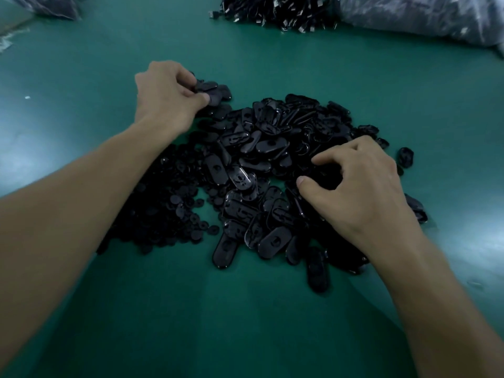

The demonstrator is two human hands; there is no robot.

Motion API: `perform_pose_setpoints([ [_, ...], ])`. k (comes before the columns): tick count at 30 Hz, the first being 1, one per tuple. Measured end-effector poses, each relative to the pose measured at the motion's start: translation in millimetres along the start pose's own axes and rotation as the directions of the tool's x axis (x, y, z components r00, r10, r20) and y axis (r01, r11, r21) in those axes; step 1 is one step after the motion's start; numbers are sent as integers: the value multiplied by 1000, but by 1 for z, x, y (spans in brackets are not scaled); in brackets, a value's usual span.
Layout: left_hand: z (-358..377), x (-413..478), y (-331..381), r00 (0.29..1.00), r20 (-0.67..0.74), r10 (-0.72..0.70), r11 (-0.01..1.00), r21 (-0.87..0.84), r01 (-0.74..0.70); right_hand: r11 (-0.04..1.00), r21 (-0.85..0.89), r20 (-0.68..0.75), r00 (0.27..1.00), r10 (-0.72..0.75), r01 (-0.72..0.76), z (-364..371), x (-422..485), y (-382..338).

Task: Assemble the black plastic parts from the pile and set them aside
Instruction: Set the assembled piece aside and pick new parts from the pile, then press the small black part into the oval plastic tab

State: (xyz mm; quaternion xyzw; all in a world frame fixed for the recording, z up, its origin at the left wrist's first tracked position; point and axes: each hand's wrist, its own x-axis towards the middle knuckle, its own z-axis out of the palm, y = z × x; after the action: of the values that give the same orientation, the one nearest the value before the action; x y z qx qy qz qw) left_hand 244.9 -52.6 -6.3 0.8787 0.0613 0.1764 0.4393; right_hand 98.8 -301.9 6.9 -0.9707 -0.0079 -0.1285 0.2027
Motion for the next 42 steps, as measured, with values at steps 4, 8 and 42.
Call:
perform_pose_setpoints([
  [4,1,1,1,1000,-25,18,996,85,-16,1000,27,3,1000,-6,6,1,-1,-5],
  [8,1,-2,6,997,-72,38,995,93,-31,999,30,-17,1000,-22,22,1,0,-4],
  [42,-18,-112,56,791,536,294,859,-512,28,648,749,-150,988,-37,138,0,2,-16],
])
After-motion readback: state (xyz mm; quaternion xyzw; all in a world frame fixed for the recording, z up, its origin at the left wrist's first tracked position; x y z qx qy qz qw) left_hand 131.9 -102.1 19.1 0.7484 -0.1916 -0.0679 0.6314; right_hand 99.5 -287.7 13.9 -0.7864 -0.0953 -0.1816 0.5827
